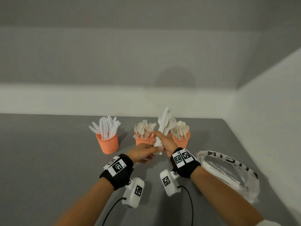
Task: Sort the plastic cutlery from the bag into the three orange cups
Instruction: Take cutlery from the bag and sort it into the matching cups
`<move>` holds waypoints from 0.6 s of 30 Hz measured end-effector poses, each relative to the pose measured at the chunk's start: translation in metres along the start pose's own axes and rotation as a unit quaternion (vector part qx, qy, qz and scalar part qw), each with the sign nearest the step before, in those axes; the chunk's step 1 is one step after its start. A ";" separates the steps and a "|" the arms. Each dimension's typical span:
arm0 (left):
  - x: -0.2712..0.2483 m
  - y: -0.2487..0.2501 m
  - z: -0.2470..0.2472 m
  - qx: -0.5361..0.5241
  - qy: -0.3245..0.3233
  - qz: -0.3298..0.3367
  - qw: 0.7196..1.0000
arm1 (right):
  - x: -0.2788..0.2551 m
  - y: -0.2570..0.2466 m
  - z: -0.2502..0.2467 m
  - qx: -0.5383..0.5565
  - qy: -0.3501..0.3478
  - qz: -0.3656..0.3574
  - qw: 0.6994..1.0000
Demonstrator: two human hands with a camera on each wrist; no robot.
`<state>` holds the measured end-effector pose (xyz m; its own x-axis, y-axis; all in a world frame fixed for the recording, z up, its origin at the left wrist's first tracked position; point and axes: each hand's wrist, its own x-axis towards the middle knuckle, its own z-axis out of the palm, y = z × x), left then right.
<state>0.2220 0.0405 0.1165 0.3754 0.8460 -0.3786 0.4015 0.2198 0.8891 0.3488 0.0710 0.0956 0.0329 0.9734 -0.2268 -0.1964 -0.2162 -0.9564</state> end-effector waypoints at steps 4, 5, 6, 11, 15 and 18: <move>0.004 0.004 -0.015 -0.076 0.130 0.043 0.988 | -0.006 0.003 0.000 -0.020 0.015 -0.041 0.999; 0.005 0.005 -0.018 -0.098 0.151 0.058 0.982 | -0.009 0.004 0.002 -0.032 0.008 -0.044 0.998; 0.007 0.006 -0.019 -0.113 0.166 0.071 0.977 | -0.011 0.007 0.004 -0.044 0.002 -0.043 0.998; 0.015 0.005 -0.021 -0.123 0.225 0.097 0.962 | -0.021 0.009 0.015 -0.037 -0.049 -0.026 0.998; 0.020 0.001 -0.020 -0.109 0.258 0.097 0.955 | -0.023 0.008 0.015 -0.077 -0.084 -0.029 0.993; 0.023 -0.001 -0.020 -0.089 0.267 0.106 0.954 | -0.022 0.006 0.012 -0.098 -0.093 -0.025 0.991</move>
<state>0.2130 0.0694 0.1123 -0.0649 0.9969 -0.0438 0.1982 0.0559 0.9786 0.3354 0.0496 0.0966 -0.1463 0.9765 -0.1582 -0.0048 -0.1606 -0.9870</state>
